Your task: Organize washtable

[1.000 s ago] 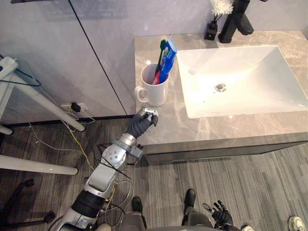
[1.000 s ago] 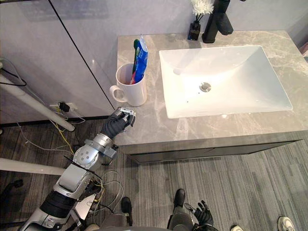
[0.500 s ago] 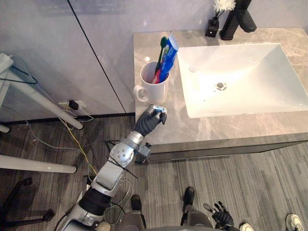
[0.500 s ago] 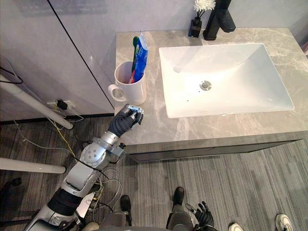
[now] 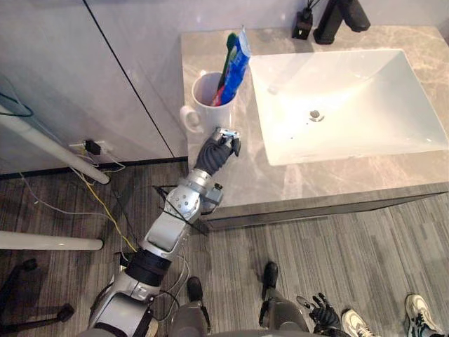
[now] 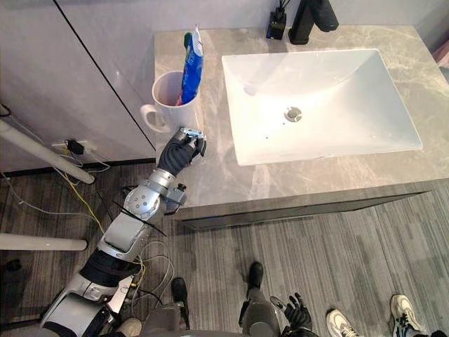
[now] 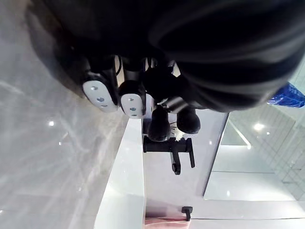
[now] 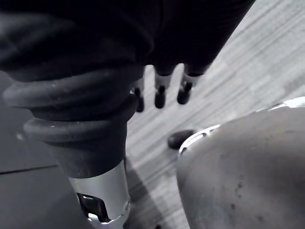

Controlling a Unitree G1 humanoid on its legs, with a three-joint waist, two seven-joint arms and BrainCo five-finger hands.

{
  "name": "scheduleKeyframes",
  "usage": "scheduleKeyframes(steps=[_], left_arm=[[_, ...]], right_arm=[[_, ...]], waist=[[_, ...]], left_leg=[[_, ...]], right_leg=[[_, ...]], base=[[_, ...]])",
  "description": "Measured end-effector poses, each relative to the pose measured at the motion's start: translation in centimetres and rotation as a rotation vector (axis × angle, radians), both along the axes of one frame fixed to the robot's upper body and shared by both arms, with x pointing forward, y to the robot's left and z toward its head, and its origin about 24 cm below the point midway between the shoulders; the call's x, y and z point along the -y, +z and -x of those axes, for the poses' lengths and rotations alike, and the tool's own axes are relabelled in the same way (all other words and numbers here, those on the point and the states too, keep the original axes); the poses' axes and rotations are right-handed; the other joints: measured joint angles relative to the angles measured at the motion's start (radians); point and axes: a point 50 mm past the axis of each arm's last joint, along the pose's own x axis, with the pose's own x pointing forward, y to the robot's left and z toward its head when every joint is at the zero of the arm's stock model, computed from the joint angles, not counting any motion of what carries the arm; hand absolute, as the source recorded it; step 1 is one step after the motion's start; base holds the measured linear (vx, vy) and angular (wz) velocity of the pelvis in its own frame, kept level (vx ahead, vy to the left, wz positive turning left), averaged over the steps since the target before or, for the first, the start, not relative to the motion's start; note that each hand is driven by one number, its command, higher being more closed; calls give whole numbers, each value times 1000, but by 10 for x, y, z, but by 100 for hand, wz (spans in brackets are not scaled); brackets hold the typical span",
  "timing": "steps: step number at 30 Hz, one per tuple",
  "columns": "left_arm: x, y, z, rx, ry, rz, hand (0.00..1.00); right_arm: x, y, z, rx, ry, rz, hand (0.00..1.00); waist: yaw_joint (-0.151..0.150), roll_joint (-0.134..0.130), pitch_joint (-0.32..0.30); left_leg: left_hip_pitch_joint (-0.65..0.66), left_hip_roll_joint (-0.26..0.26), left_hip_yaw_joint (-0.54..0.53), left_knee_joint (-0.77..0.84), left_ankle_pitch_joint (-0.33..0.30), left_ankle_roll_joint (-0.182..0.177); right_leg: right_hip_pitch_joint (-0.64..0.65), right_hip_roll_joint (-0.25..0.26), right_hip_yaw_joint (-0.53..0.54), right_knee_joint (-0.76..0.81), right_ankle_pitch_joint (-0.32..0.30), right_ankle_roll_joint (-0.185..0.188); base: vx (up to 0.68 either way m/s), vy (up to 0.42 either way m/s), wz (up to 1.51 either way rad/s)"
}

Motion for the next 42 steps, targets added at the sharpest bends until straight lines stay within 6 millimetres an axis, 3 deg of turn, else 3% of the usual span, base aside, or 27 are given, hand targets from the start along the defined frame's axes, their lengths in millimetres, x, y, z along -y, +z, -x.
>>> scheduleKeyframes(steps=[14,21,32,42], left_arm=[[-24,15,-13,46,112,50,100],[-35,39,-24,115,150,-6,100],[-35,59,-33,166,169,-16,100],[-24,76,-33,191,82,100,100]], right_arm=[[2,3,-3,19,2,9,0],[3,7,-7,46,5,18,0],[5,8,-8,53,4,24,0],[6,8,-7,51,0,29,0]], waist=[[1,10,31],[2,14,64],[1,14,92],[2,13,115]], left_leg=[[-1,0,-2,1,0,0],[-20,0,-5,13,0,0],[-34,0,-6,17,0,0],[-54,0,-8,26,0,0]], right_leg=[[-2,0,3,0,0,0],[-15,0,3,0,6,0],[-28,0,4,0,10,-1],[-45,-1,5,1,12,-1]], base=[[-5,-5,0],[-17,-9,0],[-6,-4,0],[-3,-2,0]])
